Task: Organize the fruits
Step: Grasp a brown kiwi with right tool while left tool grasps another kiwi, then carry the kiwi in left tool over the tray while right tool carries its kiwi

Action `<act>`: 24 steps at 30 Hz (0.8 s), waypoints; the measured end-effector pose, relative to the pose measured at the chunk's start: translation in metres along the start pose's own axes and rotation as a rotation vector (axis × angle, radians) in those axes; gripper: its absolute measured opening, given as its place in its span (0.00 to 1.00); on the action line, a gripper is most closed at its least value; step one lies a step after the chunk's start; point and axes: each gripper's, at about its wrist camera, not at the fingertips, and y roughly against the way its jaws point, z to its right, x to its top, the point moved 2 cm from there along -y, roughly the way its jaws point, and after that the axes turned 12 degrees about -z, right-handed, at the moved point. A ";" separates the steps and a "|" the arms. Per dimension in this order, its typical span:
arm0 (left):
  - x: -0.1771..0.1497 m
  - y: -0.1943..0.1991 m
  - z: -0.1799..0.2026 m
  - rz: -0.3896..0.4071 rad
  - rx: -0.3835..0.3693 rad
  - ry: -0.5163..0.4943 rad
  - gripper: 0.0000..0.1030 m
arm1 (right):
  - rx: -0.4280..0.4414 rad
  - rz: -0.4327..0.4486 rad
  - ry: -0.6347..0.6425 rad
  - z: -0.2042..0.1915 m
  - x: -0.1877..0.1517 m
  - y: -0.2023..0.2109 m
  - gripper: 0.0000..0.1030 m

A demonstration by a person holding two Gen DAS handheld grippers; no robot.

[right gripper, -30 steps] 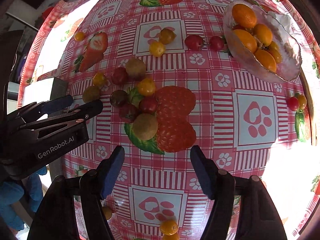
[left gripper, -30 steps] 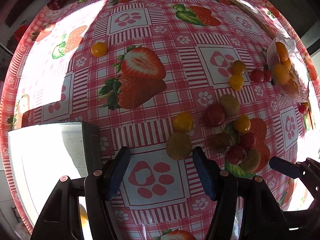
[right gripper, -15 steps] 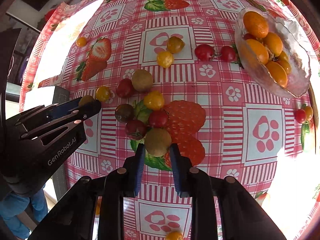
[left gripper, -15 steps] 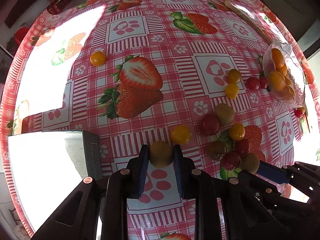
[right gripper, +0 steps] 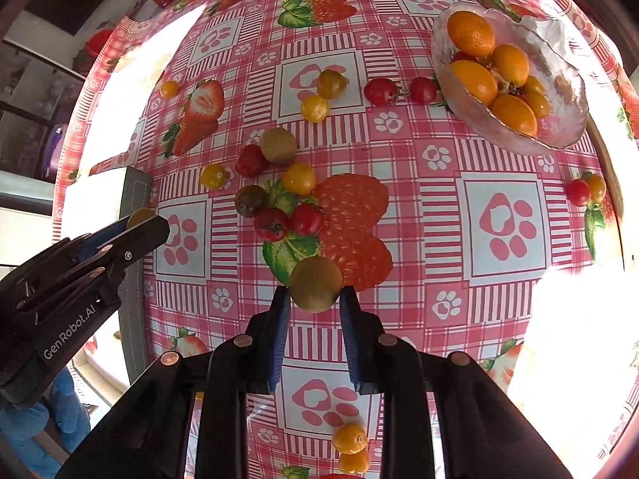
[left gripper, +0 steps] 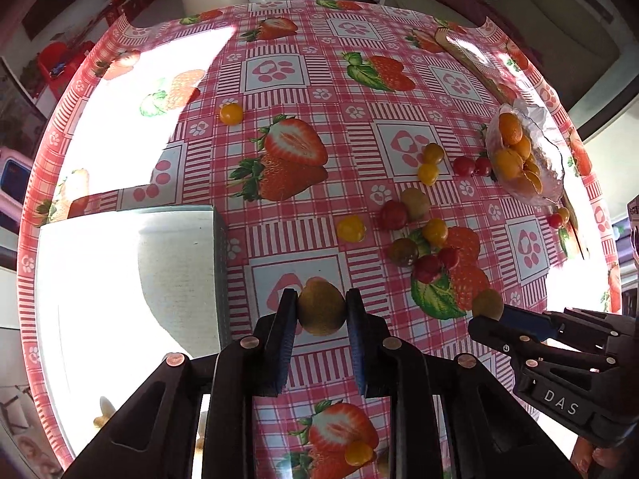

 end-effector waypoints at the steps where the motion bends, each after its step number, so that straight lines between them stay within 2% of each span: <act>1: -0.005 0.002 -0.002 0.003 0.000 0.007 0.25 | -0.001 -0.001 0.000 0.000 -0.003 0.001 0.27; 10: -0.032 0.019 -0.036 0.027 0.005 0.073 0.25 | -0.004 -0.006 0.034 -0.026 -0.018 0.006 0.27; 24: -0.071 0.029 -0.108 0.046 0.018 0.195 0.25 | -0.021 -0.013 0.171 -0.111 -0.017 0.004 0.27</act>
